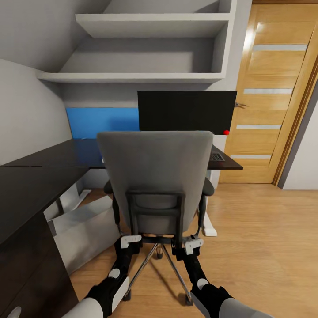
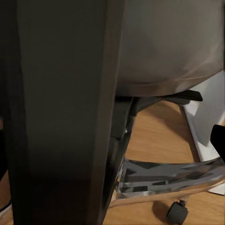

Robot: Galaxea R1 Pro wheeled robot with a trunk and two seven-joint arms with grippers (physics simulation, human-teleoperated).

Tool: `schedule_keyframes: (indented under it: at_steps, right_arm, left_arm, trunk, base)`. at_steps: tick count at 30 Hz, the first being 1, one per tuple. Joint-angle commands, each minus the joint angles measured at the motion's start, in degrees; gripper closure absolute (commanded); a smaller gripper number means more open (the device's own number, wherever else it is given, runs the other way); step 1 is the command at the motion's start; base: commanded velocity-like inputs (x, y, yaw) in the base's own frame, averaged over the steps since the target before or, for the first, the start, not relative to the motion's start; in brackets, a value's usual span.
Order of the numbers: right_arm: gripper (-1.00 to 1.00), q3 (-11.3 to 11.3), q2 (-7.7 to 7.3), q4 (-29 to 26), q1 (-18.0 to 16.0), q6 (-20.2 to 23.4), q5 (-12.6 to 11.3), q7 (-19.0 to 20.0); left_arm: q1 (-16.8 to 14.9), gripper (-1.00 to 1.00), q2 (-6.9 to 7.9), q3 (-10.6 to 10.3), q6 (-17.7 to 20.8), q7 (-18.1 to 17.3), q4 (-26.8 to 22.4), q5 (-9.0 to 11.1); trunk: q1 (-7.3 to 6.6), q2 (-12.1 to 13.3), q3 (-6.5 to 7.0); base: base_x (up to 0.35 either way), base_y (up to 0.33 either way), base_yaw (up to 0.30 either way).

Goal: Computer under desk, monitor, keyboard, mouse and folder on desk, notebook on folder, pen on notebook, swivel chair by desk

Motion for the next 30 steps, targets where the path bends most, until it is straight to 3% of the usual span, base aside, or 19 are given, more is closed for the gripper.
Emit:
schedule_keyframes:
  at_steps: [1,24,30]
  right_arm:
    - [-1.00,-0.49,-0.04,0.12,-0.05,-0.51,-1.50,-0.55]
    - [-1.00,-0.58,-0.07,0.13,-0.04,-0.77,-1.50,-0.45]
    - [-1.00,-0.58,-0.12,0.13,-0.05,-0.65,-1.50,-0.26]
  left_arm:
    - [-0.06,-1.00,0.00,0.24,-0.70,0.73,0.09,0.41]
    - [-0.06,-1.00,0.00,0.21,-2.31,0.47,0.64,0.38]
    - [-0.06,-1.00,0.00,0.28,-2.07,-7.23,0.64,0.40]
  trunk:
    - [-0.01,-0.03,-0.06]
    - [-0.01,-0.03,-0.06]
    - [-0.01,-0.03,-0.06]
  base:
    - [0.000,0.000,0.000]
    - [-0.042,-0.011,0.000]
    - [-0.013,-0.004,0.000]
